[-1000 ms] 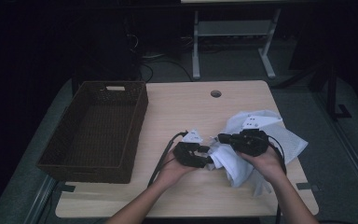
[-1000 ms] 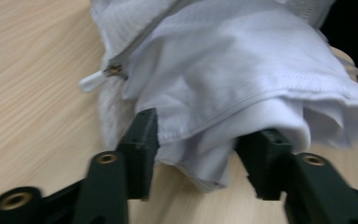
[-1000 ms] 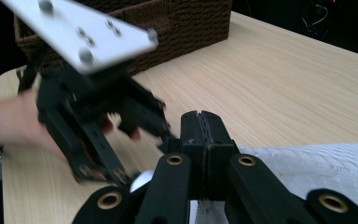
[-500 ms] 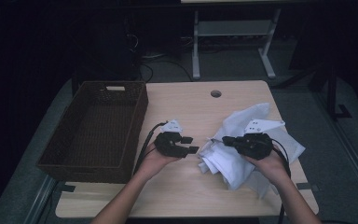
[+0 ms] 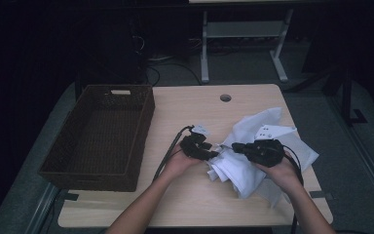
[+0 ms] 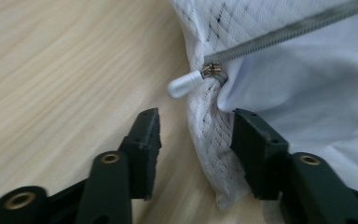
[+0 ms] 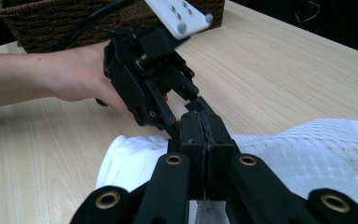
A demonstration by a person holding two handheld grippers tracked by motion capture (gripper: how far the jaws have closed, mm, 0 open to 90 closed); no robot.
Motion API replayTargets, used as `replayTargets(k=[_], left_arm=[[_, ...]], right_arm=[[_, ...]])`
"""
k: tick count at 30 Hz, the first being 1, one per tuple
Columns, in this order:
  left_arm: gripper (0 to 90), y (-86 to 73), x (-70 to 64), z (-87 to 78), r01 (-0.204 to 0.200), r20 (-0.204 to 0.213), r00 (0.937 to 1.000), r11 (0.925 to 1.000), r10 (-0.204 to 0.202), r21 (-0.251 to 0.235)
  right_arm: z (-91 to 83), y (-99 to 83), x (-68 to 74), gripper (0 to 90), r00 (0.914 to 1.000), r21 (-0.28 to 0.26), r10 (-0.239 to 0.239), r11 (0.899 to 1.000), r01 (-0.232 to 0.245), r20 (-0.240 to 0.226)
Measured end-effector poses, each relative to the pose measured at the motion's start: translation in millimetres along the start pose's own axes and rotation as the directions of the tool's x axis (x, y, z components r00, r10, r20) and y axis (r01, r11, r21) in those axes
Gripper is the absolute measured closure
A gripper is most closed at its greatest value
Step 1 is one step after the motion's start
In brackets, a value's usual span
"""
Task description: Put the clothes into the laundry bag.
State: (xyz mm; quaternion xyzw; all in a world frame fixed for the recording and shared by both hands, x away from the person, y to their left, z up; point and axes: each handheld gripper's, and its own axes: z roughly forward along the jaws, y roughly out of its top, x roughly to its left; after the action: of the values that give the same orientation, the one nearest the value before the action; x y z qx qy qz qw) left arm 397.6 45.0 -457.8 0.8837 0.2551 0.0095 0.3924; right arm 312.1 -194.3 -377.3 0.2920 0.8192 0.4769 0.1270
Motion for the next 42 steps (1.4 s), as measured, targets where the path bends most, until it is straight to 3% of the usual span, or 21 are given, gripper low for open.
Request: replayTargets(k=[2, 7, 11, 17, 24, 28, 36, 42], left_arm=[[60.5, 1.3, -0.6, 3.2, -0.012, -0.001, 0.9999, 0.9997, 0.012, 0.02], [87.6, 2.5, -2.7, 9.5, -0.046, 0.008, 0.9989, 0.997, 0.045, 0.062], [89.1, 2.0, -1.7, 5.5, -0.043, -0.011, 0.999, 0.9976, 0.043, 0.054], [89.2, -9.1, 4.8, -14.5, -0.018, -0.063, 0.9978, 0.9989, 0.02, 0.043], [89.1, -36.9, 14.1, -52.5, 0.091, -0.13, 0.9874, 0.9958, -0.09, 0.005], [89.1, -50.7, 9.0, -68.5, 0.127, -0.12, 0.9845, 0.9918, -0.128, -0.017], [88.8, -63.8, -6.4, -78.1, 0.107, -0.074, 0.9913, 0.9938, -0.109, -0.03], [88.8, -63.0, -11.6, -78.0, 0.09, -0.062, 0.9938, 0.9954, -0.092, -0.034]], right_arm=[[0.1, -0.2, 0.4, 88.4, 1.0, 0.001, 0.0, 1.0, 0.0, -0.001], [1.0, -0.5, 0.5, 88.2, 1.0, 0.004, -0.003, 1.0, 0.003, 0.0], [2.4, -0.7, -0.4, 88.2, 0.9999, 0.01, -0.008, 1.0, 0.008, 0.009], [4.6, -2.6, -2.4, 83.9, 0.9995, 0.011, -0.004, 1.0, 0.004, 0.032], [5.1, -0.9, 1.9, 64.7, 0.9997, 0.017, 0.015, 1.0, -0.015, 0.017], [6.4, 5.5, 14.0, 53.2, 0.9998, 0.03, 0.014, 0.999, -0.014, -0.015], [30.6, 17.4, 61.8, 36.5, 0.9916, 0.065, -0.049, 0.996, 0.057, -0.12], [57.5, 19.7, 86.1, 30.9, 0.9856, 0.106, -0.105, 0.987, 0.12, -0.132]])
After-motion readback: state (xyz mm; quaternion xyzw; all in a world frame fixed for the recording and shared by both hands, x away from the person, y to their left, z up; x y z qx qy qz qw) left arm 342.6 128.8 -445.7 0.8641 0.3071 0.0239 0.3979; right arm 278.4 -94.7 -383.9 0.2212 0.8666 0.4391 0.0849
